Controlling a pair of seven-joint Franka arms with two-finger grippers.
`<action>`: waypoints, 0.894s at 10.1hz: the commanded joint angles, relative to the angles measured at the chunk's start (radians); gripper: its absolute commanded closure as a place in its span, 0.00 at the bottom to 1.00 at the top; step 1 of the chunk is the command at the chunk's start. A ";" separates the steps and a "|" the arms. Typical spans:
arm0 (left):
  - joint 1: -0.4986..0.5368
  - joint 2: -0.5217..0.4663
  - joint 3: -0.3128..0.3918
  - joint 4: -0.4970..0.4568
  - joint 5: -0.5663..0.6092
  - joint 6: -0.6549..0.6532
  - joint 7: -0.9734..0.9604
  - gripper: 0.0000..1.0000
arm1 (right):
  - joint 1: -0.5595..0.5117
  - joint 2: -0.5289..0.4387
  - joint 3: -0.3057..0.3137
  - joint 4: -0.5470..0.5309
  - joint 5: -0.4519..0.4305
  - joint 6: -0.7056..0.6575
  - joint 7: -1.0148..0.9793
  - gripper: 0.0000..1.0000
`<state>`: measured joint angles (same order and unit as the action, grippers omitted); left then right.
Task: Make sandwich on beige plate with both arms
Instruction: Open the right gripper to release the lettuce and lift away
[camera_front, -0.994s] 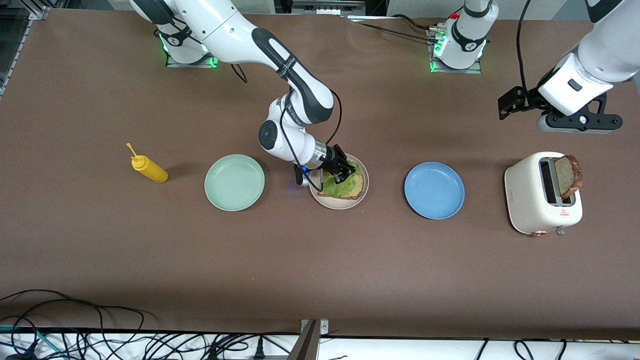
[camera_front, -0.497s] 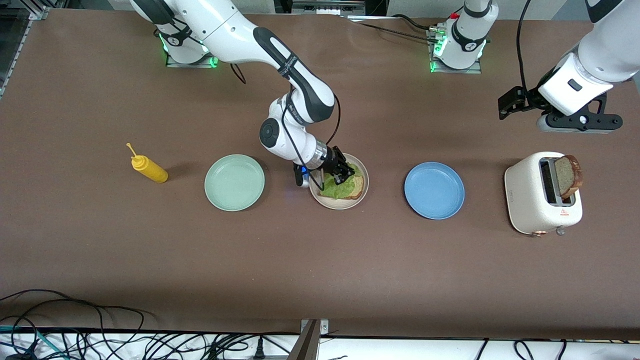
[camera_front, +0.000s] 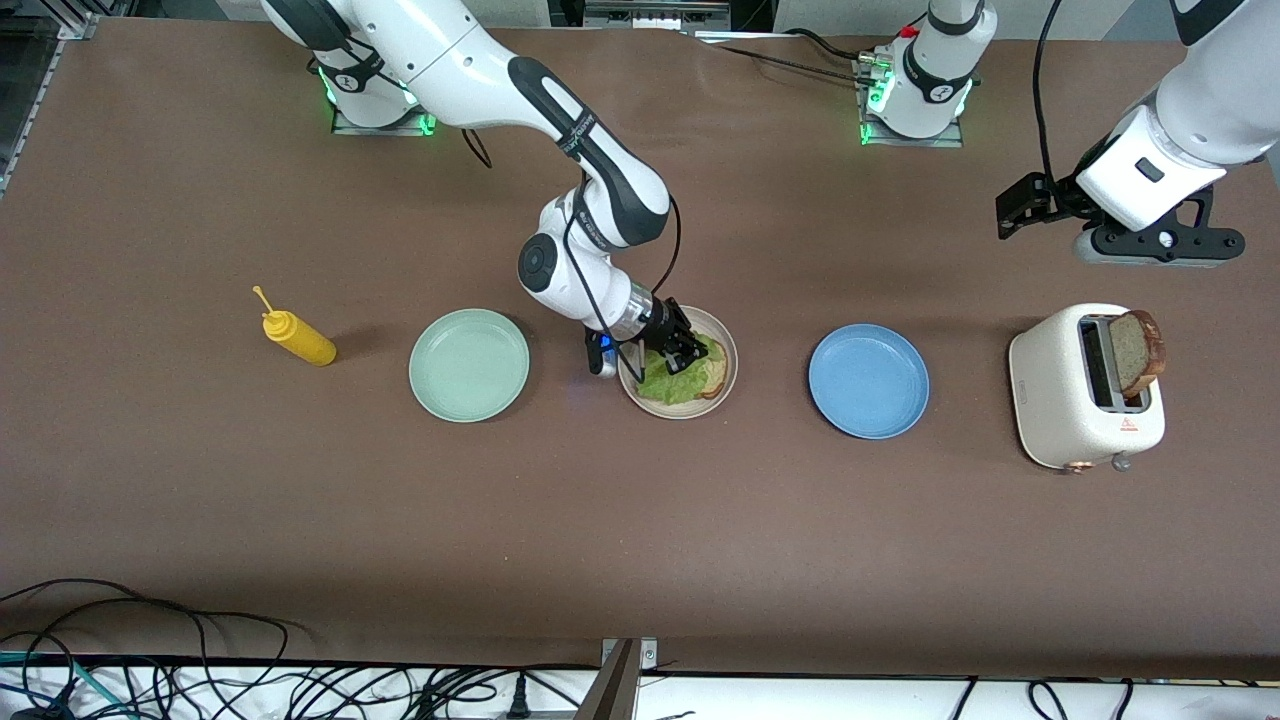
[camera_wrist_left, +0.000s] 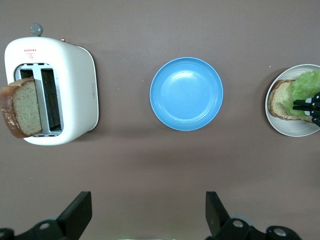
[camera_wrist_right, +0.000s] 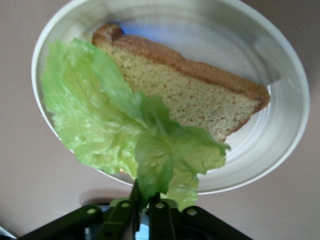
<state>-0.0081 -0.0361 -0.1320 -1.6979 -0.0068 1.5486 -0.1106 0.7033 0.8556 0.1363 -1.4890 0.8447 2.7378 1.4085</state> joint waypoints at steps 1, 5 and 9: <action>0.002 -0.013 0.000 0.007 -0.016 -0.018 0.020 0.00 | 0.004 0.003 0.008 0.007 0.011 0.025 0.007 0.40; 0.002 -0.010 0.000 0.007 -0.018 -0.016 0.019 0.00 | -0.014 -0.126 -0.013 -0.005 0.030 -0.068 0.020 0.00; 0.000 -0.008 -0.001 0.007 -0.018 -0.016 0.019 0.00 | -0.019 -0.347 -0.310 -0.005 -0.022 -0.638 0.001 0.00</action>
<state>-0.0093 -0.0362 -0.1338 -1.6979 -0.0069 1.5485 -0.1106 0.6895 0.6050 -0.0799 -1.4596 0.8452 2.2775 1.4243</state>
